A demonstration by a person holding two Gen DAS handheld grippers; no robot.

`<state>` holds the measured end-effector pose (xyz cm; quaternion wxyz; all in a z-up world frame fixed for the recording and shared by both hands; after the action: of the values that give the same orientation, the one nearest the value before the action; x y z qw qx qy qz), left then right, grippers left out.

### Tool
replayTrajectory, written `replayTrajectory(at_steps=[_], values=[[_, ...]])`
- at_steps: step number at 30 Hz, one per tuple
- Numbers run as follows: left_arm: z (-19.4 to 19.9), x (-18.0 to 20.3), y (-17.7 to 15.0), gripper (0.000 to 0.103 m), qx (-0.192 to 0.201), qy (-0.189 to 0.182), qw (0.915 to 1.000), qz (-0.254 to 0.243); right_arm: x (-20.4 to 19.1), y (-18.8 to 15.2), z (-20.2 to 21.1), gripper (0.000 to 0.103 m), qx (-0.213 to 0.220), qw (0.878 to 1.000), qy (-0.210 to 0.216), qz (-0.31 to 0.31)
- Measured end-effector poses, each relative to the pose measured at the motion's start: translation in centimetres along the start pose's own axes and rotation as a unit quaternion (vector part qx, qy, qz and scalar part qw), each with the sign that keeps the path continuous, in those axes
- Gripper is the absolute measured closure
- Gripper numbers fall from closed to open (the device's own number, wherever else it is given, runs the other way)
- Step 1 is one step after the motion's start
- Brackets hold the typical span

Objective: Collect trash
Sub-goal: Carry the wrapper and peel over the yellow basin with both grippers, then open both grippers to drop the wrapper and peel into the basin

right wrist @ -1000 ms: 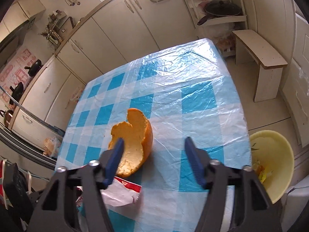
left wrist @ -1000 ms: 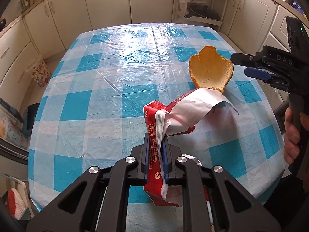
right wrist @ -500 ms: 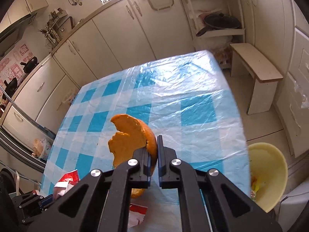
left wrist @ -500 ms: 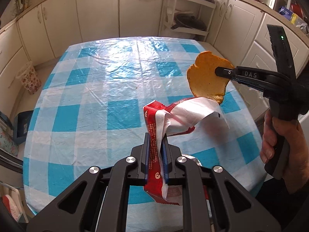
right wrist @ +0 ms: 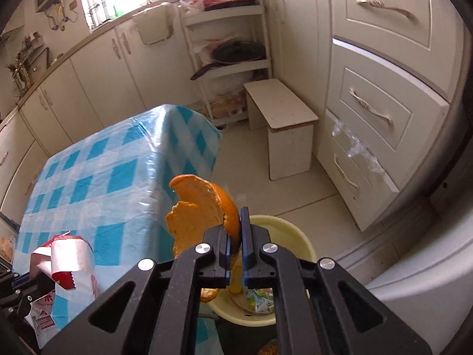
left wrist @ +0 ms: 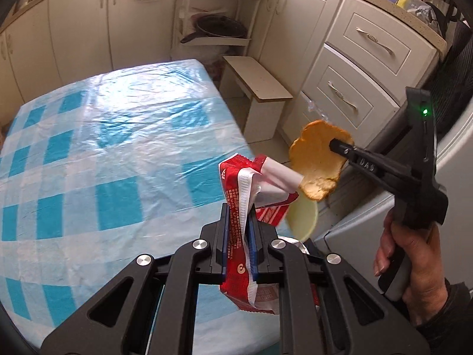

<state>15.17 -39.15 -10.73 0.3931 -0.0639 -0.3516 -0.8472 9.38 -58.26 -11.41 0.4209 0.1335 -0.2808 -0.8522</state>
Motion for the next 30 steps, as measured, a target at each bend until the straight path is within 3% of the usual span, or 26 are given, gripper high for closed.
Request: replayTrajectory(at_steps=[1, 2, 4, 6, 9, 10, 13, 16, 24, 30], values=[[-1.1, 0.8, 0.3, 0.092, -0.005, -0.008, 1.0, 0.003, 0.6, -0.2, -0.7, 0.086, -0.017, 1.0, 0.003, -0.013], [-2.3, 1.5, 0.7, 0.092, -0.012, -0.014, 0.9998, 0.006, 1.4, -0.2, -1.1, 0.068, -0.026, 0.999, 0.008, -0.034], [-4.6, 2.9, 1.3, 0.092, -0.023, -0.02, 0.9995, 0.007, 2.9, 0.2, -1.0, 0.055, -0.027, 0.997, 0.021, -0.075], [-6.8, 4.0, 1.8, 0.092, -0.039, -0.019, 0.999, 0.008, 4.1, 0.8, 0.2, 0.055, -0.015, 0.993, 0.041, -0.106], [-9.8, 5.1, 2.2, 0.092, -0.067, -0.008, 0.9977, 0.0, 5.3, 1.8, 2.5, 0.046, 0.018, 0.988, 0.065, -0.139], [-10.8, 5.4, 2.3, 0.087, -0.078, 0.002, 0.9969, -0.005, 5.5, 2.0, 3.1, 0.045, 0.027, 0.987, 0.071, -0.144], [-12.7, 6.1, 2.4, 0.059, -0.097, 0.023, 0.9949, -0.014, 5.9, 2.7, 4.3, 0.041, 0.043, 0.983, 0.087, -0.153], [-13.4, 6.8, 2.3, 0.051, -0.101, 0.032, 0.9941, -0.023, 6.1, 3.0, 4.1, 0.038, 0.04, 0.981, 0.1, -0.161], [-11.6, 7.4, 1.7, 0.036, -0.093, 0.053, 0.993, -0.049, 6.7, 3.2, 4.4, 0.033, 0.035, 0.976, 0.118, -0.18], [-7.3, 4.4, 1.5, 0.032, -0.072, 0.048, 0.9962, -0.014, 6.7, 2.9, 4.6, 0.029, 0.036, 0.974, 0.12, -0.188]])
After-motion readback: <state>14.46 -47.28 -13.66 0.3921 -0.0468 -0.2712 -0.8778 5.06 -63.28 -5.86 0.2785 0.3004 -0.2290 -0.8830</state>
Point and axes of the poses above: each gripper's, at about its wrist camera, not at the fingertips, and z roughly against the way its jaws point, x to its right, y to its top, the point moved 4 cm from there along -z, roughly the way its jaws point, and after that the axes turned 12 degrees about -y, right-handed, at the moved point
